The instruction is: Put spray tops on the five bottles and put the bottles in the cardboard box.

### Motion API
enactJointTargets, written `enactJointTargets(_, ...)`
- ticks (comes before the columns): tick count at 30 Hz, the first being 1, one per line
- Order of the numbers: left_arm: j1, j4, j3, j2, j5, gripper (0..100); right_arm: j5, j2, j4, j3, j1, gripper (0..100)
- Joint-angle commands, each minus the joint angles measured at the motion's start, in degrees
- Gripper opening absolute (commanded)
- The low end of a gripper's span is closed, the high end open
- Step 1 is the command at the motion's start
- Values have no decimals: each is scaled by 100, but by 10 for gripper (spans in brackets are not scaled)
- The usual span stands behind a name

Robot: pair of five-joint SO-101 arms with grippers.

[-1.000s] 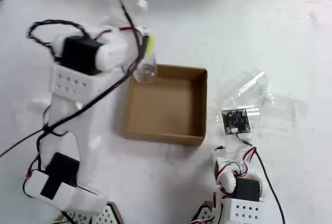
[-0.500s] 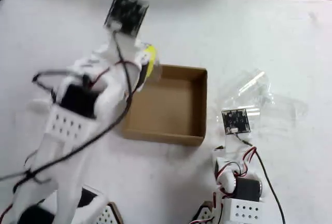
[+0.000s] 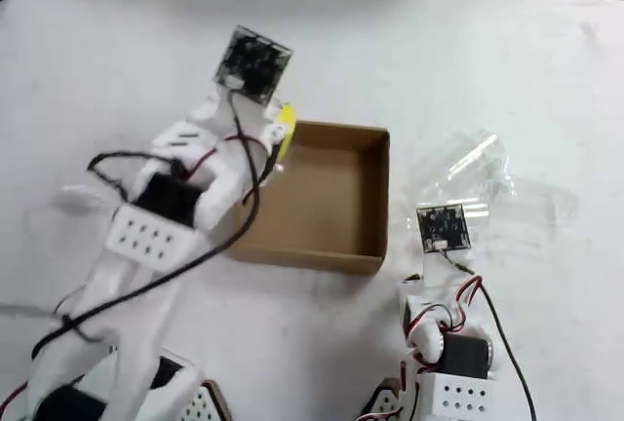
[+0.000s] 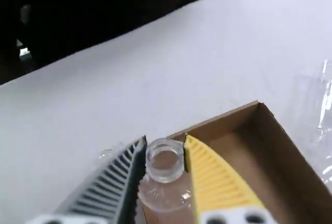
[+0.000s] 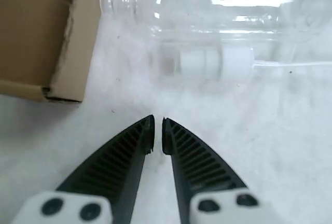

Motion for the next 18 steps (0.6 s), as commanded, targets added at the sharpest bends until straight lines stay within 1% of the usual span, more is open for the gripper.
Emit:
enactJointTargets(1,-48,-413,-589,769,-62,24,62,4,31,53,57,17)
enactJointTargets(3,-57,-659,-598,998,-62,24,62,4,31,53,57,17)
enactJointTargets(11,-75,-1160,-580,1508,-53,24,62,4,31,53,57,16)
enactJointTargets(14,-198,-1451,-334,1534,-62,24,62,4,31,53,57,17)
enactJointTargets(18,-207,-2048,264,1516,-62,24,62,4,31,53,57,18)
